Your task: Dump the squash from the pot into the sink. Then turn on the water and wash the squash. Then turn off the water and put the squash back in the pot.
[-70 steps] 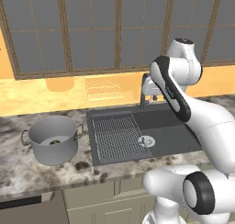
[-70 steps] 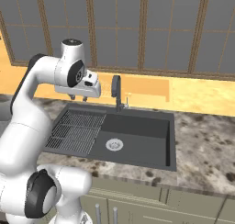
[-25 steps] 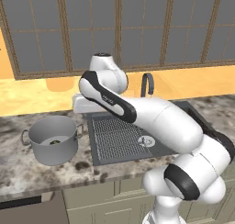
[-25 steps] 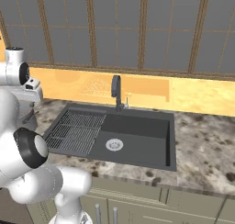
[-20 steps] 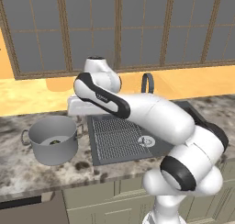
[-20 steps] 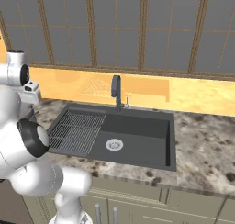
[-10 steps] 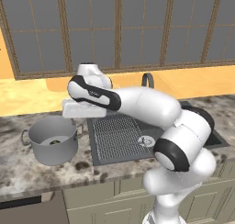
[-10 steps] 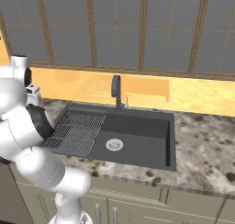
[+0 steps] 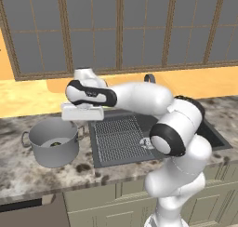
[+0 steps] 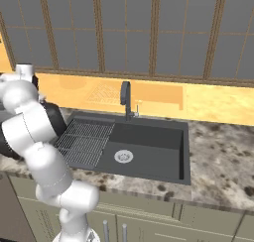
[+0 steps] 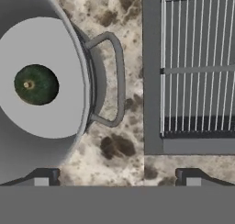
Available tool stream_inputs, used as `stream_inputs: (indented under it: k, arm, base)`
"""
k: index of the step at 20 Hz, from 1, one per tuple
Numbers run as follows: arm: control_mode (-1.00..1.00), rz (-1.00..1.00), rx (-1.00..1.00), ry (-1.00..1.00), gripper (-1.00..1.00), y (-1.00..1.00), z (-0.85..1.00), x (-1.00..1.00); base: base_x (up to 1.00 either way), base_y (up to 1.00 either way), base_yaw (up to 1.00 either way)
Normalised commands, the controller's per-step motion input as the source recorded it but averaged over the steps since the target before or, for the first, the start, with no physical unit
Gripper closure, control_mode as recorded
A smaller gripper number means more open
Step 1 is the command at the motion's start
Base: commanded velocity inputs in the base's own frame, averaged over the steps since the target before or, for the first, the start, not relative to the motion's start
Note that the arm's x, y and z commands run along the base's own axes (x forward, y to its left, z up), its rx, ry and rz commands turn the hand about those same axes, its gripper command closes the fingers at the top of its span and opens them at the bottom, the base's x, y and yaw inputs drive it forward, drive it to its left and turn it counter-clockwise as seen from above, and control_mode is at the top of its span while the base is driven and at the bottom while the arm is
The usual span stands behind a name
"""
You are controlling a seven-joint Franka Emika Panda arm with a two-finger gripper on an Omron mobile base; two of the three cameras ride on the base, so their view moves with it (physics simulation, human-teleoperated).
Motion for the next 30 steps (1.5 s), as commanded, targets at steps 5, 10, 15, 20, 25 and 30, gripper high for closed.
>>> stream_inputs:
  k: [5,10,15,20,25,30]
  arm:
    - [-1.0,-0.04,0.0,0.05,-1.0,0.13,-0.19,0.33]
    - [-1.0,-0.03,-0.01,0.03,-1.0,0.14,-0.26,0.3]
    - [-1.0,0.0,-0.05,0.0,-1.0,0.14,-0.31,0.16]
    - [-1.0,0.0,-0.07,-0.01,-1.0,0.12,-0.28,0.05]
    - [-1.0,0.0,-0.08,-0.01,-1.0,0.03,-0.28,0.01]
    - [-1.0,0.0,-0.1,-0.01,-1.0,0.0,-0.25,0.0]
  base:
    - [0.0,0.0,0.0]
    - [0.0,0.0,0.0]
    - [0.0,0.0,0.0]
    - [0.0,0.0,0.0]
    - [0.0,0.0,0.0]
    - [0.0,0.0,0.0]
